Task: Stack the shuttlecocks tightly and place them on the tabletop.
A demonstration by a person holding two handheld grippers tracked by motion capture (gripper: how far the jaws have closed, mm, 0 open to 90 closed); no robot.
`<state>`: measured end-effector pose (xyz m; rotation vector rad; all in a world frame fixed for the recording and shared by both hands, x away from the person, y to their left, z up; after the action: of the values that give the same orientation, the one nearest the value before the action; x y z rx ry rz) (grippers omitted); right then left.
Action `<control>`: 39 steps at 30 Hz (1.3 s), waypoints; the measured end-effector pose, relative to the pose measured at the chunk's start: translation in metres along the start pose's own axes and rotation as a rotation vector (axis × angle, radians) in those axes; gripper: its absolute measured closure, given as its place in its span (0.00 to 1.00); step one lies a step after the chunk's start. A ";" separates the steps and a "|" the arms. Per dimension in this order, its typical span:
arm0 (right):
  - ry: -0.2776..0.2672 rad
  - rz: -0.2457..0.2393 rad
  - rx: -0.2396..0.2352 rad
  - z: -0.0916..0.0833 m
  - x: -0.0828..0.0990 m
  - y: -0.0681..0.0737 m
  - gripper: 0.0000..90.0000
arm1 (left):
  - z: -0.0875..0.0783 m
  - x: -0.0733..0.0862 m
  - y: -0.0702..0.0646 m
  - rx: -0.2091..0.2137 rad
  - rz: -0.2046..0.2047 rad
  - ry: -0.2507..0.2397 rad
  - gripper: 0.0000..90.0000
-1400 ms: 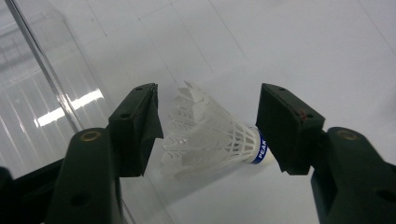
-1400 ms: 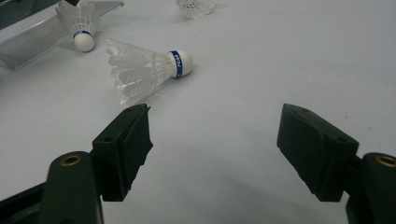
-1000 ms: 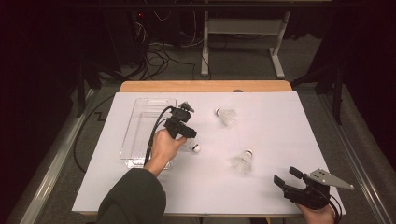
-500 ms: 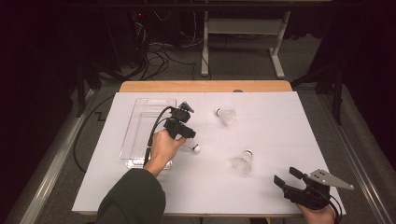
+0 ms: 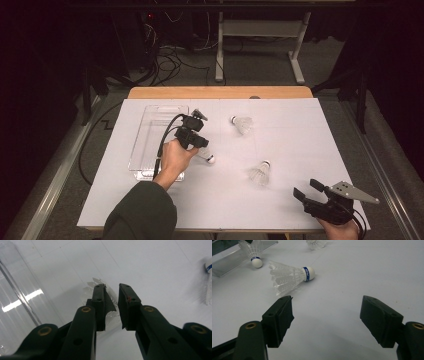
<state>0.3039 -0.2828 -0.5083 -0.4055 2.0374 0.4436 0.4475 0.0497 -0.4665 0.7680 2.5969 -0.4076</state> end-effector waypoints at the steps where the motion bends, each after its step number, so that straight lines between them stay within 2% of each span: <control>1: 0.001 -0.001 0.000 0.000 0.000 0.000 0.30 | 0.000 0.000 0.000 0.002 0.002 -0.001 0.87; 5: 0.001 -0.001 0.002 0.000 0.000 0.000 0.30 | -0.002 0.000 -0.001 0.015 -0.001 -0.005 0.90; 7: 0.001 -0.002 0.002 0.000 0.000 0.000 0.30 | -0.003 -0.001 -0.001 0.022 0.019 -0.011 0.93; 8: 0.001 -0.002 0.002 0.000 0.000 0.000 0.30 | -0.004 0.000 -0.003 0.021 0.006 -0.013 0.95; 12: 0.001 -0.003 0.004 0.000 0.000 0.000 0.30 | -0.004 0.000 -0.004 0.022 0.017 -0.014 0.98; 21: 0.001 -0.004 0.004 0.000 0.000 0.000 0.30 | -0.006 -0.002 -0.007 0.018 0.044 -0.033 1.00; 31: 0.004 -0.005 0.005 0.001 0.000 0.001 0.30 | -0.012 -0.009 -0.006 -0.021 0.067 -0.067 1.00; 39: 0.004 -0.004 0.004 0.001 0.000 0.001 0.30 | -0.012 -0.013 0.001 -0.046 0.066 -0.080 1.00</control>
<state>0.3045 -0.2818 -0.5089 -0.4075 2.0406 0.4364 0.4546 0.0491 -0.4504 0.8023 2.4905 -0.3505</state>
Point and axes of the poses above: each handheld gripper's, and its own axes: z roughly forward along the jaws, x roughly out of its underside, y roughly to its left, the point moved 8 cm from there along z, roughly forward along the jaws
